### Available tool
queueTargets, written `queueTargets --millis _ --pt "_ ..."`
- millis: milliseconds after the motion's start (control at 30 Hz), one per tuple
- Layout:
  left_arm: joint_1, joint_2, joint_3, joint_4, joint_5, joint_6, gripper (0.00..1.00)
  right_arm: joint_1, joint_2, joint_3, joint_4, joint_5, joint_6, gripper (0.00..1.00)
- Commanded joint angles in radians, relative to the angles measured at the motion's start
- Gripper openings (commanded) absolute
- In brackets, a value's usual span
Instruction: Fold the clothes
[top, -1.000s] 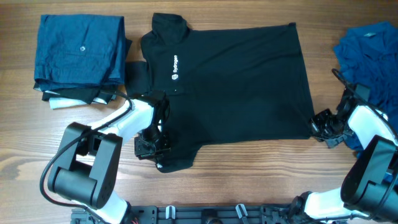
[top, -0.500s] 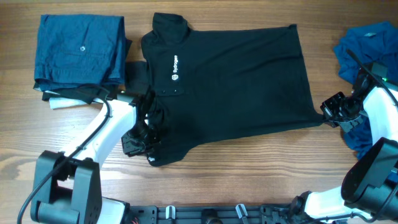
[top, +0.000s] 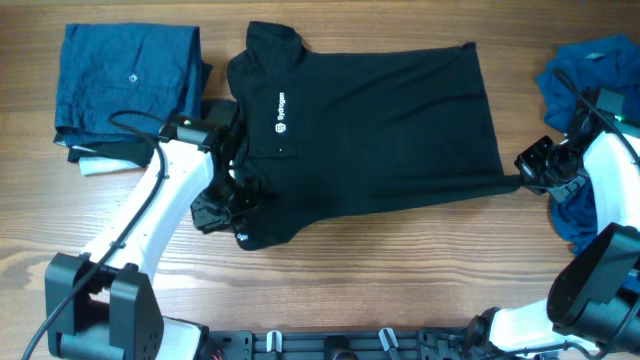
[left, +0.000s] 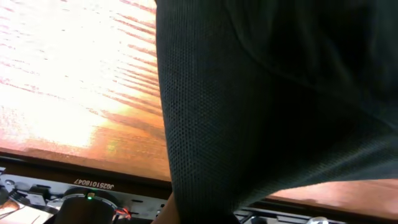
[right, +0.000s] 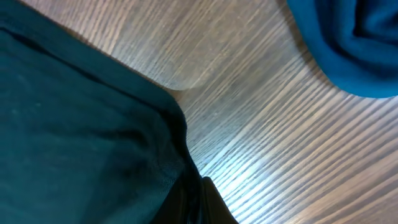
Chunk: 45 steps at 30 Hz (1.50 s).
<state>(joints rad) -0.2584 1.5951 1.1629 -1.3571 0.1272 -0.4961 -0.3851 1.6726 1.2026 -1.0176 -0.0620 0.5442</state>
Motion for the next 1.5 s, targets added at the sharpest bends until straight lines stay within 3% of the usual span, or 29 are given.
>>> queueTargets --millis 0,500,1000,1467 --pt "0.01 -0.011 0.018 0.076 -0.021 -0.034 0.04 0.026 0.007 0.026 0.04 0.035 -0.033 0.04" --pt "0.109 -0.002 0.017 0.43 -0.074 -0.036 0.04 0.089 0.052 0.028 0.325 0.022 -0.044 0.04" --pt "0.109 0.175 0.015 0.531 -0.159 -0.036 0.04 0.212 0.27 0.027 0.558 0.05 -0.075 0.04" --pt "0.109 0.236 0.015 0.639 -0.204 -0.036 0.04 0.208 0.285 0.027 0.75 0.039 -0.07 0.04"
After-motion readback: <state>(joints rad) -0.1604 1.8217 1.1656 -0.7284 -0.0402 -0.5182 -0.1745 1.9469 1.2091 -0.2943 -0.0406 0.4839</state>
